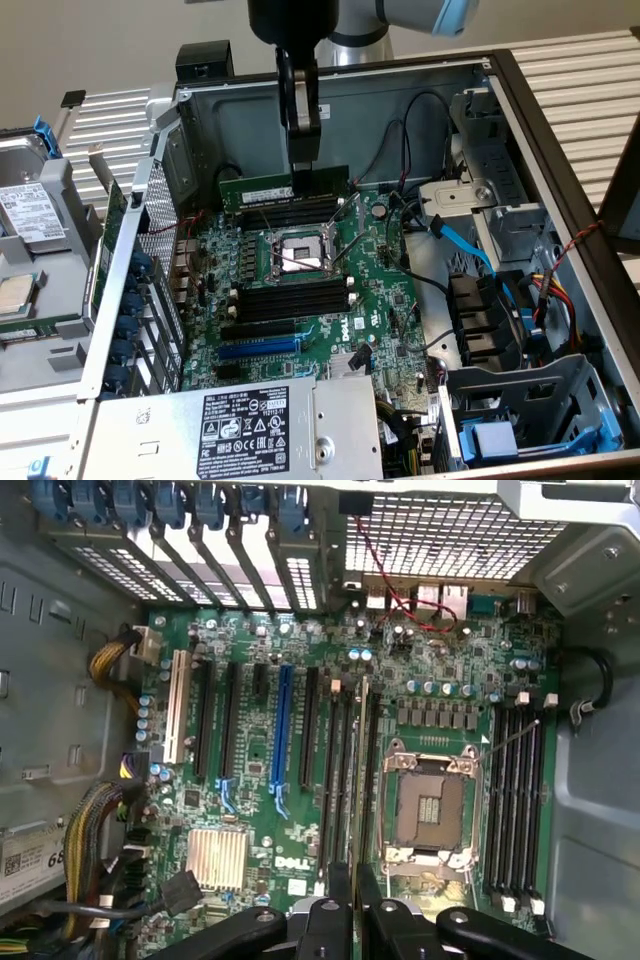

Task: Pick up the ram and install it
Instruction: 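Insert the ram into the slot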

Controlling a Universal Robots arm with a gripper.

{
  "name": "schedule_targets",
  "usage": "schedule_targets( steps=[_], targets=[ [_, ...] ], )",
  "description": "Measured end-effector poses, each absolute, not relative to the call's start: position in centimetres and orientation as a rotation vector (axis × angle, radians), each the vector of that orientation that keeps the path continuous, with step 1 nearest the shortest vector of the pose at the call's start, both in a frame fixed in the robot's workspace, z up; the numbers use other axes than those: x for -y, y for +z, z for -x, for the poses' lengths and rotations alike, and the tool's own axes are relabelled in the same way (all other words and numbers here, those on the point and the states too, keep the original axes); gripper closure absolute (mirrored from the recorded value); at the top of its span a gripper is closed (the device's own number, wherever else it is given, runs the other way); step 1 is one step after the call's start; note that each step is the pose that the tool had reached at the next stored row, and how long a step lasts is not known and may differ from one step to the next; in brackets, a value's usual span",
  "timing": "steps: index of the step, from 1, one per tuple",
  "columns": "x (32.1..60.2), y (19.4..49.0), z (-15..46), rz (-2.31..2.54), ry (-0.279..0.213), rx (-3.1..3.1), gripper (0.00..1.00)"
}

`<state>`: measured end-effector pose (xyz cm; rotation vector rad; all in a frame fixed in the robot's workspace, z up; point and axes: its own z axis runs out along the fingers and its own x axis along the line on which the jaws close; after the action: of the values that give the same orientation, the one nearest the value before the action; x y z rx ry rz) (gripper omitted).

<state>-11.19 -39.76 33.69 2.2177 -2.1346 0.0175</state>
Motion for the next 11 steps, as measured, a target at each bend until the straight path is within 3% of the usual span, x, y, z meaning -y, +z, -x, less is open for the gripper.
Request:
schedule_targets(
  steps=[11],
  targets=[
    [40.1, 31.9, 11.2, -2.217, 0.007, 2.145, 0.86]
  ],
)
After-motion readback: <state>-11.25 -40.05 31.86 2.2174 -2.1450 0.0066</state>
